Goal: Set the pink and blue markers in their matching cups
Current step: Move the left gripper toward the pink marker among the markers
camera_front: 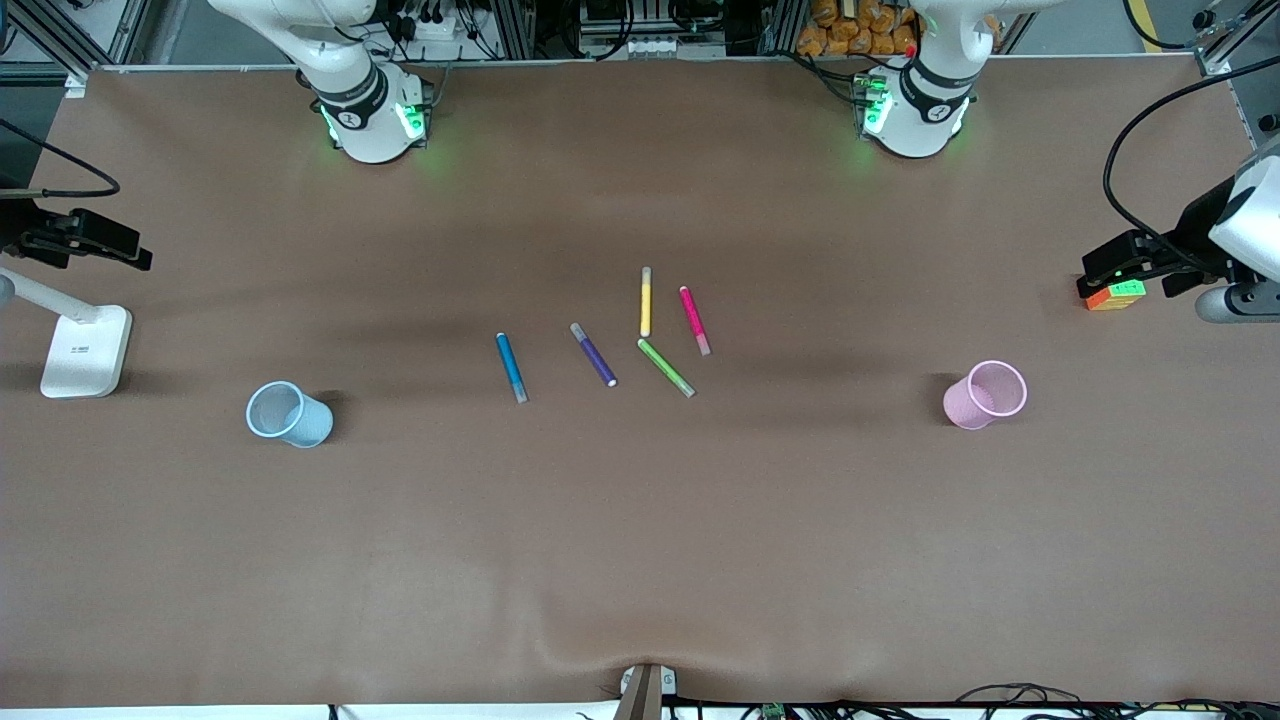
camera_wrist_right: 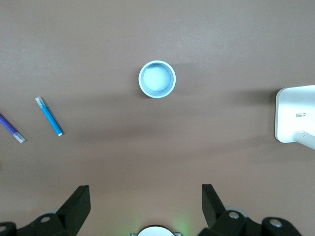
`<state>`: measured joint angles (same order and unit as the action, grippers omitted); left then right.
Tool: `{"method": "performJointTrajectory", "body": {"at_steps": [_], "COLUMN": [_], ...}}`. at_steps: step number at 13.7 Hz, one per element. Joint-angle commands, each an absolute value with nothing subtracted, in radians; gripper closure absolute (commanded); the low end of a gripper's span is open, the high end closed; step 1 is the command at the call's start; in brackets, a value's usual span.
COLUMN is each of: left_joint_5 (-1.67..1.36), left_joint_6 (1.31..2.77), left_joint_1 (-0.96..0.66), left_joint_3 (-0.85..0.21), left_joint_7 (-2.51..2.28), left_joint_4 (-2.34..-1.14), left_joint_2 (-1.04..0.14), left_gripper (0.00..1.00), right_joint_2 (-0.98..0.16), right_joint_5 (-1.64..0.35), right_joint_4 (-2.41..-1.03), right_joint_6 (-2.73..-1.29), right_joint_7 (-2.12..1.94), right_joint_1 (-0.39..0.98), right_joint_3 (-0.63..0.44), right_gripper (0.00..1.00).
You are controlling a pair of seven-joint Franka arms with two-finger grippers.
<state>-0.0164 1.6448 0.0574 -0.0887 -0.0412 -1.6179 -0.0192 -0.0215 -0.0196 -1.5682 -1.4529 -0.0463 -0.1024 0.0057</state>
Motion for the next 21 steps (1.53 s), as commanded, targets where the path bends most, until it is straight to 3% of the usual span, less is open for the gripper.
{"method": "performJointTrajectory", "body": {"at_steps": [1, 5, 11, 21], "left_joint_5": [-0.002, 0.002, 0.104, 0.072], "left_joint_6": [1.635, 1.635, 1.637, 1.678], "left_joint_1": [0.058, 0.058, 0.012, -0.121], "left_joint_3": [-0.094, -0.092, -0.129, -0.150], "left_joint_7": [-0.046, -0.035, -0.032, -0.201], "left_joint_4": [-1.597, -1.591, -1.554, -1.525], "left_joint_2": [-0.025, -0.040, -0.179, -0.307], "left_gripper": [0.00, 0.00, 0.00, 0.00], "right_joint_2": [-0.018, -0.023, -0.023, -0.023], "right_joint_5": [-0.029, -0.029, -0.029, -0.029], "right_joint_4": [-1.572, -1.572, -1.571, -1.571], "right_joint_6": [-1.457, -1.456, -1.457, -1.457], "right_joint_7": [-0.051, -0.051, -0.051, -0.052], "right_joint_1": [-0.121, -0.124, -0.124, -0.124], "right_joint_3": [0.020, 0.020, 0.020, 0.020], "right_gripper": [0.00, 0.00, 0.00, 0.00]}}
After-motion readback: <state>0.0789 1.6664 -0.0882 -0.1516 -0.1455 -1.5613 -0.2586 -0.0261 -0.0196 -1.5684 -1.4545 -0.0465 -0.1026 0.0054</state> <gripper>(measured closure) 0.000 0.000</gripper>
